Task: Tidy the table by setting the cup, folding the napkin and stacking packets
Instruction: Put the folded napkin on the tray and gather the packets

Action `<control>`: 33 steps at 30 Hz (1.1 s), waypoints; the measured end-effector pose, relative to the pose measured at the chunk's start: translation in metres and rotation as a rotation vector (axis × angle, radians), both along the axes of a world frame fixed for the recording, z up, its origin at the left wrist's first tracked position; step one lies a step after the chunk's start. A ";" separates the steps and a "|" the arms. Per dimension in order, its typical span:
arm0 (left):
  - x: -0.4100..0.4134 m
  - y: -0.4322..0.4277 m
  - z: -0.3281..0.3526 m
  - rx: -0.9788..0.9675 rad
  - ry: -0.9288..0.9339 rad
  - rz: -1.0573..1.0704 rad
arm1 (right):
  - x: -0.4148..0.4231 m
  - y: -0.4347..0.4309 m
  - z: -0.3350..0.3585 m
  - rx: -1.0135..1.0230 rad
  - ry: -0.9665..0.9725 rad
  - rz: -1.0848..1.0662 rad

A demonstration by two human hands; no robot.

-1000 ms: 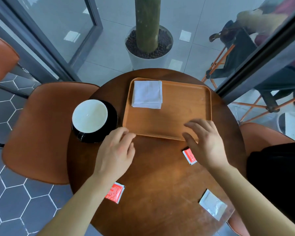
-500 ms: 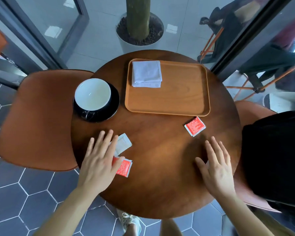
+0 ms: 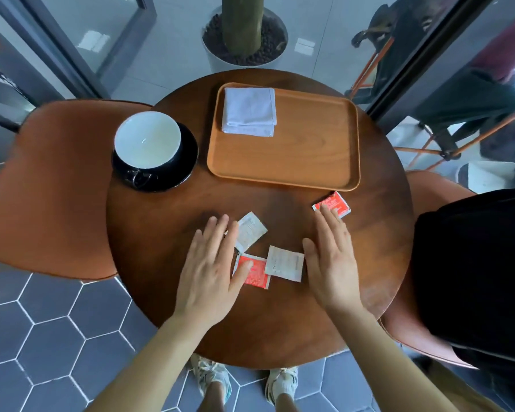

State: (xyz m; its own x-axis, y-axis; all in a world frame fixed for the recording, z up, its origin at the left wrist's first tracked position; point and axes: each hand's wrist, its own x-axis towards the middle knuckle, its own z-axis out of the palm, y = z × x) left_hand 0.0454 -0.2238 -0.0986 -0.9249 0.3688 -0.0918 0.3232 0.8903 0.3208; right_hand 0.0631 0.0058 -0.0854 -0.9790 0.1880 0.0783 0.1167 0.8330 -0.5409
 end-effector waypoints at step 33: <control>-0.028 0.011 0.032 -0.033 0.003 0.032 | 0.030 0.013 -0.005 0.155 -0.069 0.375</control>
